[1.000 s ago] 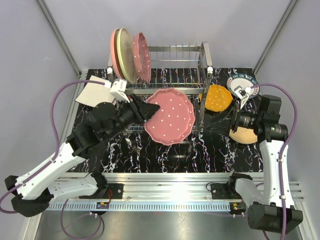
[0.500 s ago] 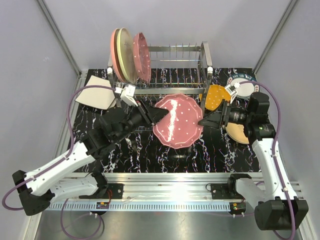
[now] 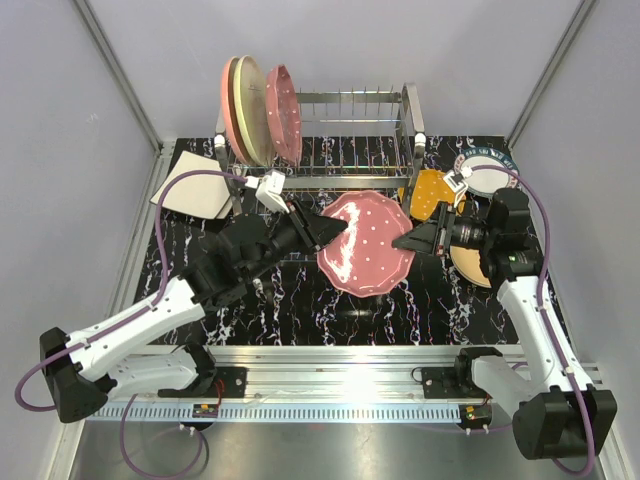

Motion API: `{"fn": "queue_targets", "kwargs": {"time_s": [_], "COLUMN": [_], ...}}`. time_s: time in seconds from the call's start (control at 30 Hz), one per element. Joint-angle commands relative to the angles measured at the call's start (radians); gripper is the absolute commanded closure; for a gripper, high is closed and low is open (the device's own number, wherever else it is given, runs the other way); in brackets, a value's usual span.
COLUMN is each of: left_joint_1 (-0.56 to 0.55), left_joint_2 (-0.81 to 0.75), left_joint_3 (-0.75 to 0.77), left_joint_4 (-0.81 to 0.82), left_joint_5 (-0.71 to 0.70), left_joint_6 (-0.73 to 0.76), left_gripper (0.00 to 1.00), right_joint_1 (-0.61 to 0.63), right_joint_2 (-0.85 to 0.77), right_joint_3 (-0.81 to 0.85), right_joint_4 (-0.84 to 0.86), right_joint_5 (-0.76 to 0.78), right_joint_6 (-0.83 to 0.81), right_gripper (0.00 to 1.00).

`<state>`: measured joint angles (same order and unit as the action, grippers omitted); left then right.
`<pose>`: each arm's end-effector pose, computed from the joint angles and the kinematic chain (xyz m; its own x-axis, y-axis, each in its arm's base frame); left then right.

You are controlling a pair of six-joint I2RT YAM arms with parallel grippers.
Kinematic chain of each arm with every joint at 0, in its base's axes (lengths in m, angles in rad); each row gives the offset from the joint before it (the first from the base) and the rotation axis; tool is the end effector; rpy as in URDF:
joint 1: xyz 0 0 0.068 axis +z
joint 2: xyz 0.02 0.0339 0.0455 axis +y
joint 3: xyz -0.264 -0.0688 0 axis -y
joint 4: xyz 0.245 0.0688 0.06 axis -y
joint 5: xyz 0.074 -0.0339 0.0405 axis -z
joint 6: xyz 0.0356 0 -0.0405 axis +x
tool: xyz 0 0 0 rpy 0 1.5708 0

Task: Unload the plates from the dish rack
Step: Pass the plate from the left arm to the right, then place the plate on the table

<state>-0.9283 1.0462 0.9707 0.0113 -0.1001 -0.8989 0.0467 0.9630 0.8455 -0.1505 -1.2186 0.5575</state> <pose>0.1501 -0.1947 0.3763 -0.6006 -0.4971 -0.6262 0.4286 0.4610 -0.7770 0.2010 0.0428 0.3382 -0.7113 0.1495 -0.6868 -0.6409 0.2631 0.7211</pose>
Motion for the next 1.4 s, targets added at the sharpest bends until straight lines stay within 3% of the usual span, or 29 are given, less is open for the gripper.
{"fn": "queue_targets", "kwargs": {"time_s": [0.0, 0.03, 0.1, 0.23, 0.27, 0.3, 0.37, 0.4, 0.53, 0.63, 0.73, 0.83, 1.03, 1.17, 1.37], "left_joint_1": [-0.003, -0.003, -0.004, -0.004, -0.003, -0.004, -0.003, -0.004, -0.001, -0.001, -0.001, -0.001, 0.0, 0.0, -0.001], "left_joint_2": [0.001, 0.003, 0.008, 0.003, -0.003, -0.023, -0.06, -0.072, -0.127, -0.19, -0.268, -0.353, -0.472, -0.523, -0.542], "left_joint_3": [0.019, 0.02, 0.02, 0.011, 0.005, -0.015, -0.035, -0.047, -0.056, -0.072, -0.069, -0.069, -0.089, -0.139, -0.198], "left_joint_4": [0.272, 0.271, 0.276, 0.271, 0.271, 0.274, 0.273, 0.262, 0.162, 0.086, -0.031, -0.124, -0.276, -0.295, -0.298], "left_joint_5": [0.016, 0.019, 0.028, 0.057, 0.062, 0.069, 0.083, 0.085, 0.085, 0.065, 0.033, -0.027, -0.197, -0.251, -0.286], "left_joint_6": [-0.046, -0.043, -0.031, 0.017, 0.034, 0.07, 0.13, 0.152, 0.251, 0.325, 0.414, 0.511, 0.656, 0.704, 0.764], "left_gripper": [1.0, 1.0, 1.0, 0.98, 0.91, 0.73, 0.53, 0.32, 0.07, 0.02, 0.01, 0.01, 0.01, 0.01, 0.01], "right_joint_1": [0.016, 0.015, 0.015, -0.017, -0.04, -0.076, -0.157, -0.178, -0.255, -0.284, -0.312, -0.346, -0.389, -0.413, -0.471], "right_joint_2": [-0.004, -0.003, -0.013, -0.059, -0.067, -0.081, -0.096, -0.101, -0.133, -0.141, -0.124, -0.106, -0.041, 0.051, 0.169], "right_joint_3": [-0.016, -0.017, -0.011, 0.013, 0.018, 0.02, 0.023, 0.024, 0.053, 0.101, 0.213, 0.34, 0.496, 0.653, 0.817], "right_joint_4": [0.103, 0.106, 0.12, 0.06, 0.046, 0.036, 0.011, -0.001, -0.07, -0.115, -0.342, -0.438, -0.477, -0.492, -0.273], "right_joint_5": [-0.048, -0.058, -0.07, -0.084, -0.09, -0.111, -0.149, -0.163, -0.197, -0.21, -0.196, -0.193, -0.127, -0.07, -0.015], "right_joint_6": [0.082, 0.09, 0.094, 0.05, 0.051, 0.051, 0.044, 0.03, -0.056, -0.099, -0.253, -0.341, -0.32, -0.295, -0.081], "right_gripper": [0.71, 0.77, 0.99, 1.0, 1.0, 1.0, 1.0, 1.0, 1.0, 1.0, 1.0, 1.0, 1.0, 1.0, 1.0]}}
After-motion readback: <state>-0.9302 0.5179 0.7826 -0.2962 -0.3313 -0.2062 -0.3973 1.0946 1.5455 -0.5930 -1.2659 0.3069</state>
